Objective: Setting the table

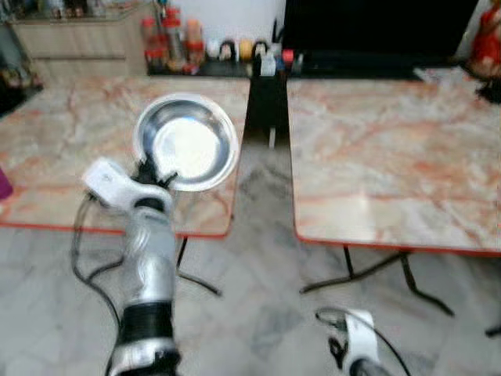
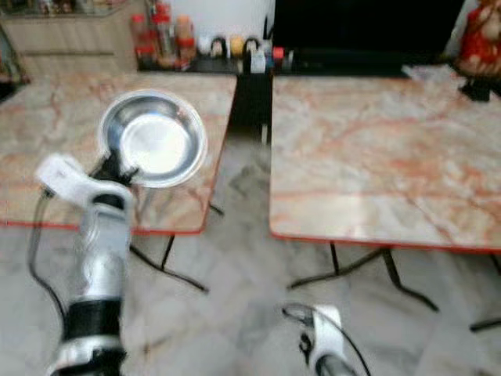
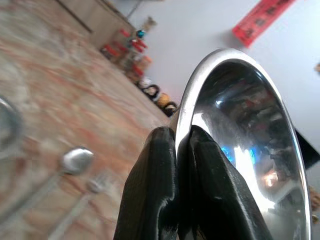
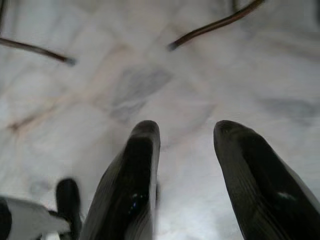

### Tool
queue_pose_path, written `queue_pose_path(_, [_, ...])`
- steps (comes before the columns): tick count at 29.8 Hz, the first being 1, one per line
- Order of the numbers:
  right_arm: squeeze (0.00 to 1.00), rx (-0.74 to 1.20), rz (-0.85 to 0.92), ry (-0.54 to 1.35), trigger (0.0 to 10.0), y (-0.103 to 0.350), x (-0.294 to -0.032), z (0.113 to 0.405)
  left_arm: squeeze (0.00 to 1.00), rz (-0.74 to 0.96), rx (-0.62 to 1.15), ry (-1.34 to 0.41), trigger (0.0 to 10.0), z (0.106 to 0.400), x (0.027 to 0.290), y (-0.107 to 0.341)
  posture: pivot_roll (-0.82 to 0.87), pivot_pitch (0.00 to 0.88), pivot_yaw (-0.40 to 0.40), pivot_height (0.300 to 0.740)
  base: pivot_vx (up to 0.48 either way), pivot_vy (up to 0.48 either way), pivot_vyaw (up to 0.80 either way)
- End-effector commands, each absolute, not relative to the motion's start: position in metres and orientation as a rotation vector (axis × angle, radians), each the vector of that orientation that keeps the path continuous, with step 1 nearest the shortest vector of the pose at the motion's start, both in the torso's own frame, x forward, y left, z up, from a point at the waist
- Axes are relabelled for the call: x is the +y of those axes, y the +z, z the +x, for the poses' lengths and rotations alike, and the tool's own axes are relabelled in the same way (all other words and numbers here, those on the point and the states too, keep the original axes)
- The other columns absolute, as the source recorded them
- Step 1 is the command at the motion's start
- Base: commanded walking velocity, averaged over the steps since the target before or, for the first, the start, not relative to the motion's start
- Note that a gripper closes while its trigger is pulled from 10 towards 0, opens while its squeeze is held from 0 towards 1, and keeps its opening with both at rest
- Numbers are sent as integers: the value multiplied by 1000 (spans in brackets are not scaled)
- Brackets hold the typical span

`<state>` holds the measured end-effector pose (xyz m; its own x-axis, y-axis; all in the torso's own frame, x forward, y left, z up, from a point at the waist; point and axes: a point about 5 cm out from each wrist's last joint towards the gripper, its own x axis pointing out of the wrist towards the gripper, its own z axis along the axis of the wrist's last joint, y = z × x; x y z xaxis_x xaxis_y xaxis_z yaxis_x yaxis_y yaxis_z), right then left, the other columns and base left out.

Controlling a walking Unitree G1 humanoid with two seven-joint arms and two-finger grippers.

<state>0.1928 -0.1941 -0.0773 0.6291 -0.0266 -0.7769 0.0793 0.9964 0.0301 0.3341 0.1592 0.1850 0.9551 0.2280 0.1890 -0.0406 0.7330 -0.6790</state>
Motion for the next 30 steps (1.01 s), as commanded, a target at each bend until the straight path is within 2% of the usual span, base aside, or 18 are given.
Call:
queue_pose_path(1, [0, 872, 80, -55, 10000, -75, -188, 198, 0, -714, -296, 180, 10000, 332, 170, 189, 40, 0, -21, 732, 0, -334, 0])
queue_pose_path(7, [0, 873, 82, -54, 10000, -76, -187, 197, 0, -641, -278, 208, 10000, 318, 180, 179, 50, 0, -19, 732, 0, -334, 0])
queue_pose_path(13, [0, 882, 81, -52, 10000, -78, -187, 193, 0, -550, -179, 287, 10000, 284, 200, 144, 57, 0, -13, 732, 0, -103, 0])
queue_pose_path(14, [0, 883, 84, -56, 10000, -78, -187, 192, 0, -509, -135, 317, 10000, 271, 207, 132, 63, 0, -13, 732, 0, 0, 0])
queue_pose_path(15, [0, 883, 84, -56, 10000, -78, -187, 192, 0, -509, -135, 317, 10000, 271, 207, 132, 63, 0, -13, 732, 0, 0, 0])
queue_pose_path(16, [0, 887, 83, -57, 10000, -79, -187, 191, 0, -471, -72, 362, 10000, 254, 219, 112, 73, 0, -13, 732, 0, 0, 0])
queue_pose_path(18, [0, 888, 82, -56, 10000, -79, -187, 191, 0, -454, -46, 379, 10000, 247, 223, 104, 75, 0, -13, 732, 0, 0, 0])
queue_pose_path(19, [0, 891, 81, -51, 10000, -80, -187, 190, 0, -400, 78, 384, 10000, 233, 230, 73, 91, 0, -17, 732, 0, 0, 0])
queue_pose_path(21, [0, 895, 80, -45, 10000, -80, -185, 190, 0, -349, 165, 386, 10000, 224, 233, 51, 91, 0, -17, 732, 0, 0, 0])
queue_pose_path(23, [0, 896, 78, -36, 10000, -80, -183, 190, 0, -388, 300, 459, 10000, 209, 241, 16, 90, 0, -19, 732, 0, 0, 0])
queue_pose_path(30, [0, 886, 79, -31, 10000, -78, -181, 194, 0, -307, 587, 509, 10000, 182, 247, -43, 64, 0, -15, 732, 0, 0, 0])
